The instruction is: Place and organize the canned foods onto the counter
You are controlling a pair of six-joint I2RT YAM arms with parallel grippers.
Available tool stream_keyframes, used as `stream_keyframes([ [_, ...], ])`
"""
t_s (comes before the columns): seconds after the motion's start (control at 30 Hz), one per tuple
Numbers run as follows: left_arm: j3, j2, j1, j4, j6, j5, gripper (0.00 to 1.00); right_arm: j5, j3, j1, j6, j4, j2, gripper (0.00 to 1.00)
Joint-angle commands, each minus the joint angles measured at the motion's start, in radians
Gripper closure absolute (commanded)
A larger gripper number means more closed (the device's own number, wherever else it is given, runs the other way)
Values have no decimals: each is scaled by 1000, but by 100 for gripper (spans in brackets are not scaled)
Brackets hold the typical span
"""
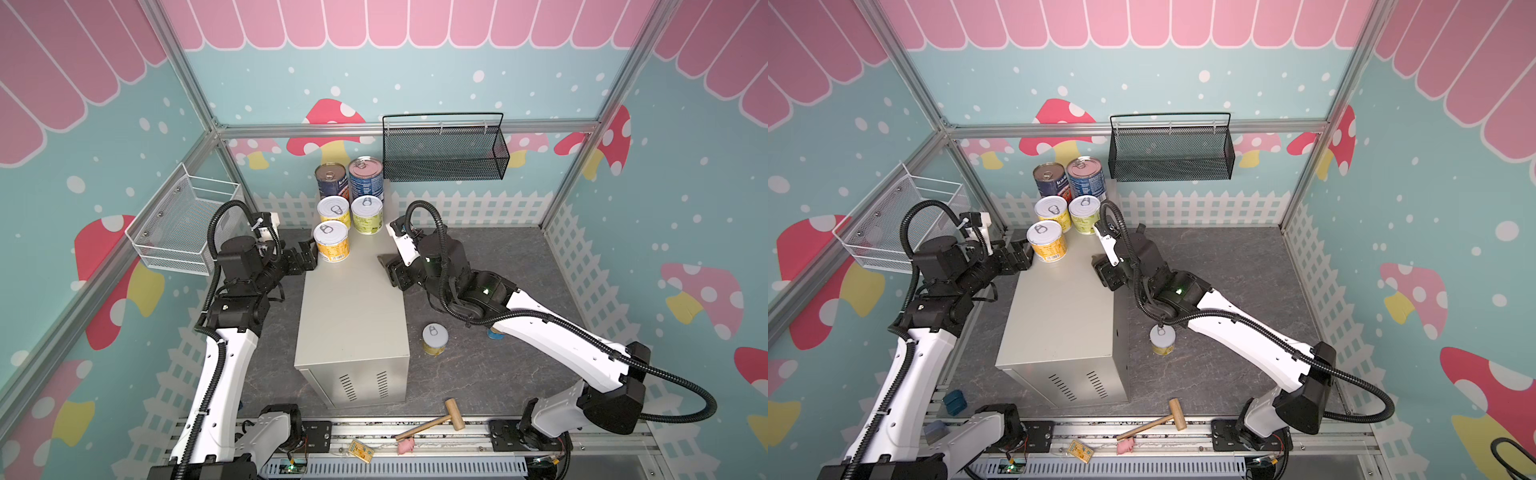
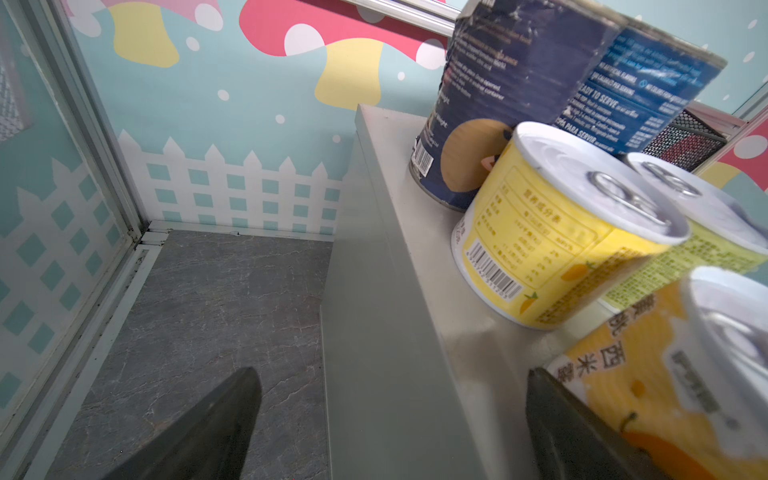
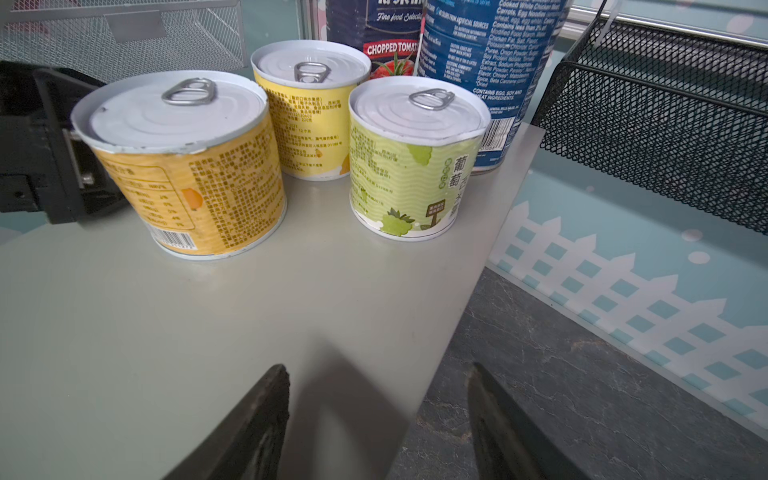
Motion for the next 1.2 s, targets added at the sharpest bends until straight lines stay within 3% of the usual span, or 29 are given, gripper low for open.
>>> stream_keyframes([
  [0.0,-38,7,-5,-87,37,-22,1,13,5,7,-3,4,-25,31],
  [0.6,-38,1,-9,-89,33,-40,1,3,3,6,-1,4,-33,30],
  [0.87,60,6,-6,-161,1,-137,1,2,-14,7,9,7,-70,4],
  [1.03,137,-11,-4,-259,-10,-243,1,86,-22,4,38,-31,-112,1],
  [1.17,195,-36,-3,-340,-1,-296,1,186,-13,-40,140,-151,-144,1],
])
